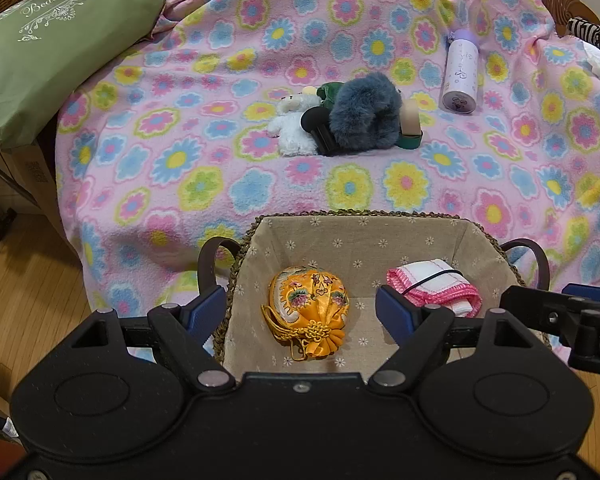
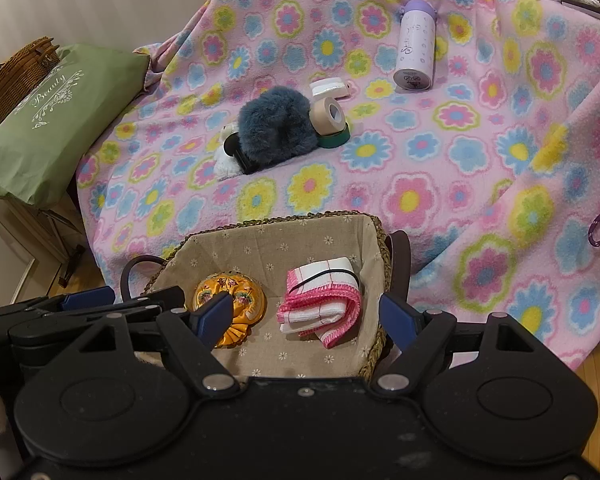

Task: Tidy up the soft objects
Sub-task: 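Open the left tool over the basket while the right tool releases the cloth beside the pouch, then move both tools away from the basket toward the plush toys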

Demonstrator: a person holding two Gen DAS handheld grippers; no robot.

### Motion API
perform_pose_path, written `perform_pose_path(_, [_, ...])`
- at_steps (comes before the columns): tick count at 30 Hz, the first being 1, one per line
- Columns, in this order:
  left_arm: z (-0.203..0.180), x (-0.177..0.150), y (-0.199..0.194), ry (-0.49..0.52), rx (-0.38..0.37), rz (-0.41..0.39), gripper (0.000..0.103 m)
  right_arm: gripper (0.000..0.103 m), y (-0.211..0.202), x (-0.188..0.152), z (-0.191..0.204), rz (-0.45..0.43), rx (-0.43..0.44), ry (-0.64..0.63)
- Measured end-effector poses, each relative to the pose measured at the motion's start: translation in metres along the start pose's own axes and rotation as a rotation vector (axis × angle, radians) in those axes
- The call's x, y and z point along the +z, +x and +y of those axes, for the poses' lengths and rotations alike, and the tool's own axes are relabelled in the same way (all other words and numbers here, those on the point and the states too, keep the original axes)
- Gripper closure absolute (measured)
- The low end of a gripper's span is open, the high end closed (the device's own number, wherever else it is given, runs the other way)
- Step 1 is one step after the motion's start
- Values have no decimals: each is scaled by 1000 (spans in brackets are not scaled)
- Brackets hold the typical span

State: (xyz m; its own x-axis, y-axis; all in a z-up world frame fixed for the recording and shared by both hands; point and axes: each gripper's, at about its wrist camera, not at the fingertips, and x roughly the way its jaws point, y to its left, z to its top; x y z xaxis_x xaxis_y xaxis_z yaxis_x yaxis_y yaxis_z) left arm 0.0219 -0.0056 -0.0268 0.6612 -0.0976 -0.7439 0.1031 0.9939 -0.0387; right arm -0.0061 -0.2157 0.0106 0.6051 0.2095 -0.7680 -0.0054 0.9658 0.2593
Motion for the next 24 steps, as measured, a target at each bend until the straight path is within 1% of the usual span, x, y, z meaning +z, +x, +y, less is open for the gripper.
perform_pose_path(24, [2, -1, 0, 1, -3, 2, 24, 22, 0, -1, 1, 3, 0, 3])
